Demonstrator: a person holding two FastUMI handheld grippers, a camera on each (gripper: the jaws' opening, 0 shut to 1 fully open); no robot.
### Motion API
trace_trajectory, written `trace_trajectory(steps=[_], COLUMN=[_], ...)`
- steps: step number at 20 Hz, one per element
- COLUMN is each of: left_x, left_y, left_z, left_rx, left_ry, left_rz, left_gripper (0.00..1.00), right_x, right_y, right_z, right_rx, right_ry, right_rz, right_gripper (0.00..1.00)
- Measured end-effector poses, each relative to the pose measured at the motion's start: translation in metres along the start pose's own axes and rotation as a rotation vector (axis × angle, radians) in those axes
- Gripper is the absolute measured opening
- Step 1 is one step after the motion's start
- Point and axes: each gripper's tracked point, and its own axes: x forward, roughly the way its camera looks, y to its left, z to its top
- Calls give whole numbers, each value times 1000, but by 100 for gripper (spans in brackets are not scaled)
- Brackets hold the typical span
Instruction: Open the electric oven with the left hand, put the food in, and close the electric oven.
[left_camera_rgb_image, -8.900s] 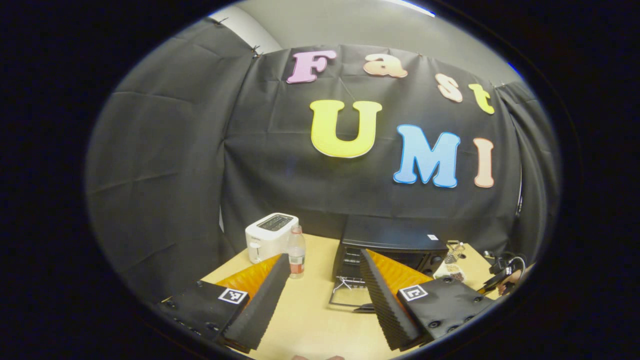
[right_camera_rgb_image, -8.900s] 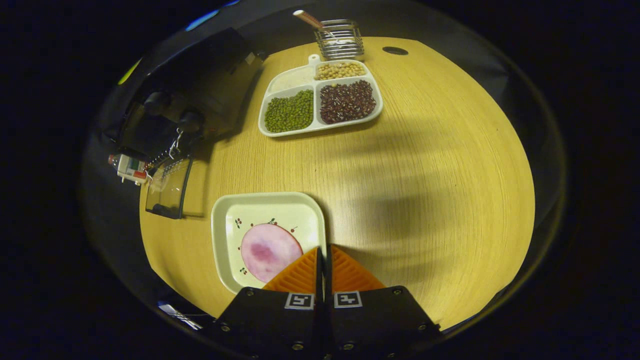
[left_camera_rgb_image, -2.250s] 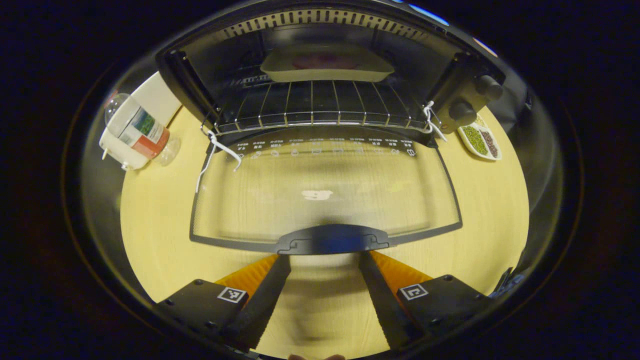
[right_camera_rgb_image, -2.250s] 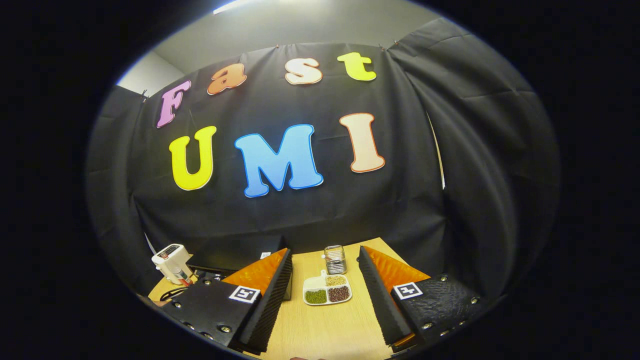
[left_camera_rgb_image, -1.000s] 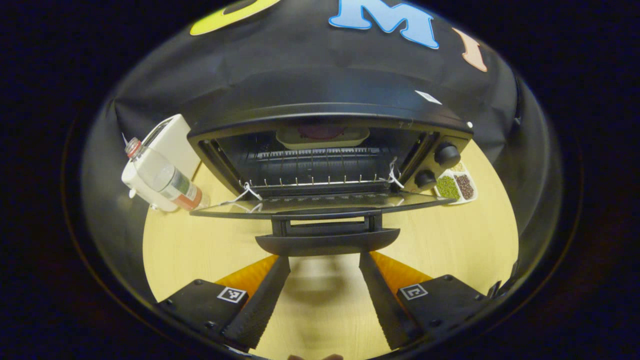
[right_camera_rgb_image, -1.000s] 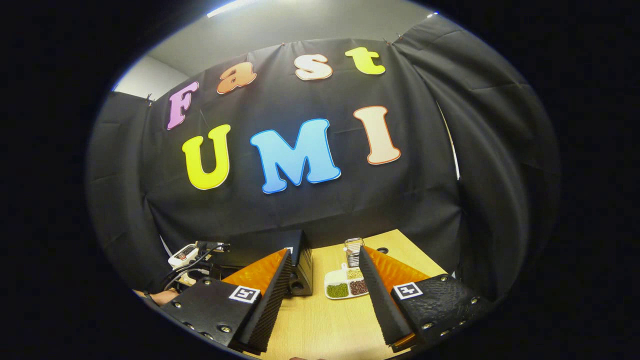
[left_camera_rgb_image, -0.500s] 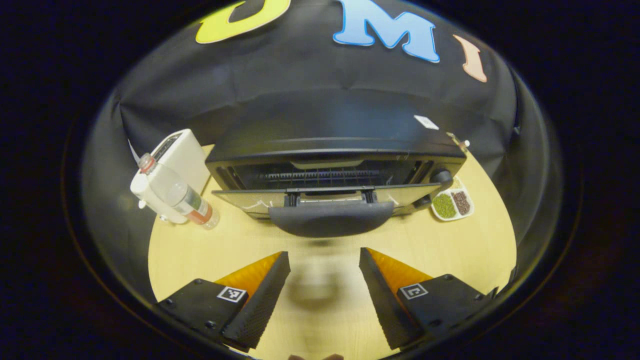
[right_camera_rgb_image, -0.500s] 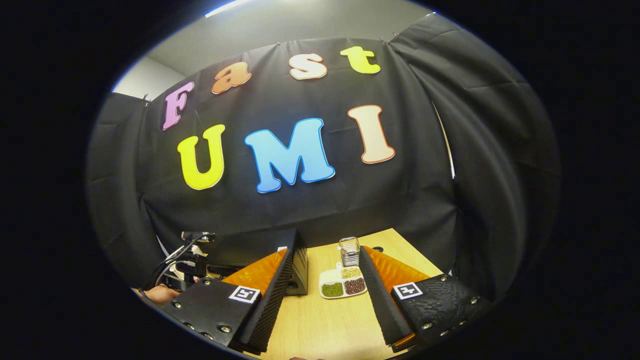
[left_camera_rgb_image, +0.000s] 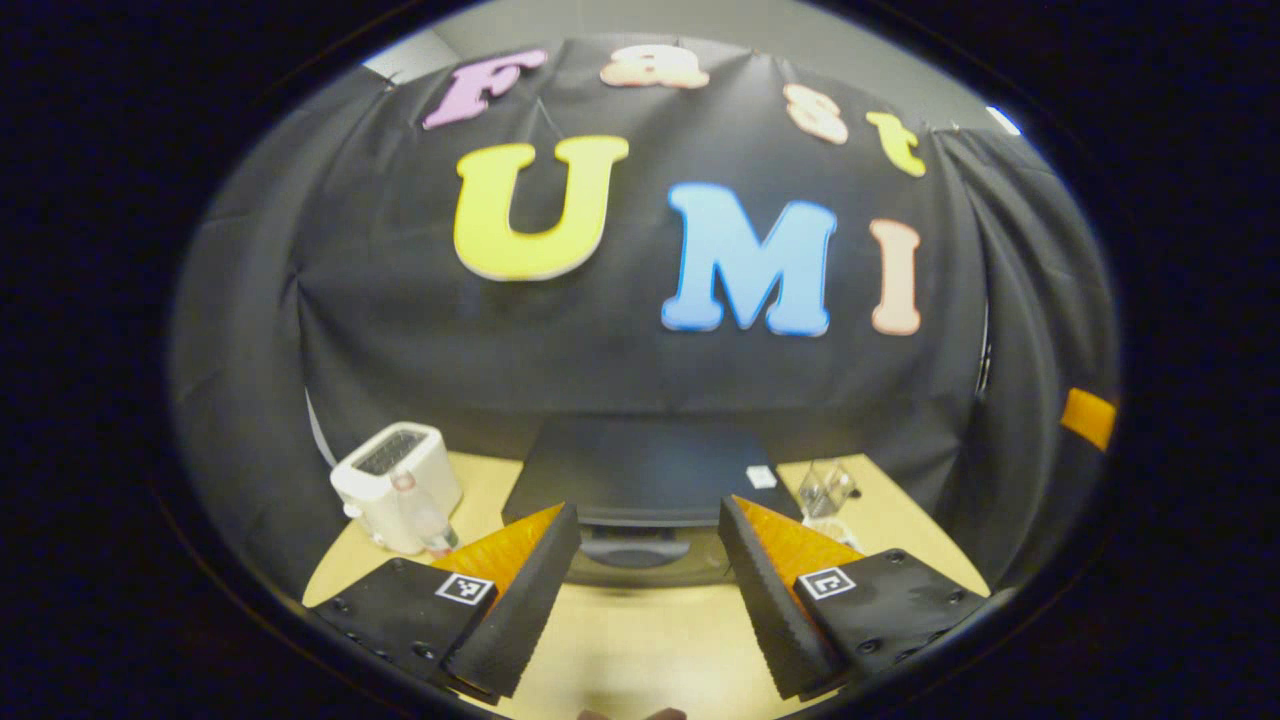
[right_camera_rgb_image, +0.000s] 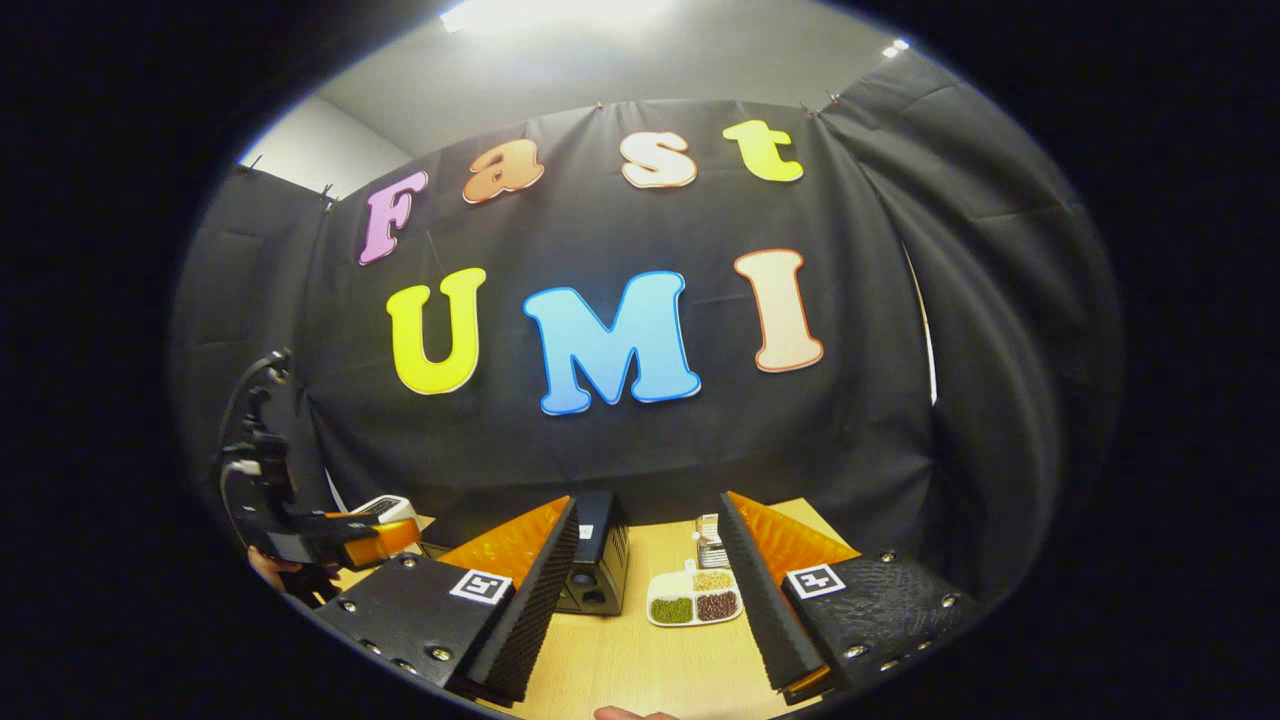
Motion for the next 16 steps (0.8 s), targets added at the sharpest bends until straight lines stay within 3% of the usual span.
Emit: trace_trajectory(steps=[3, 6, 11, 15, 16], left_x=[-49, -93, -123, -129, -129], left_y=[1, -18, -18, -11, -10], left_z=[52, 86, 105, 117, 121], left_rx=[21, 15, 24, 41, 38], left_ry=[-158, -231, -270, -291, -298], left_rz=[51, 34, 64, 27, 17], left_gripper=[98, 99, 99, 93, 91], right_x=[-1, -2, -1, -7, -9], right_y=[2, 8, 18, 23, 28], right_z=[25, 42, 45, 47, 51], right_rx=[-31, -36, -31, -8, -3], right_ry=[-55, -82, -74, -57, -64], right_rz=[11, 33, 72, 42, 41], right_gripper=[85, 85, 84, 85, 80])
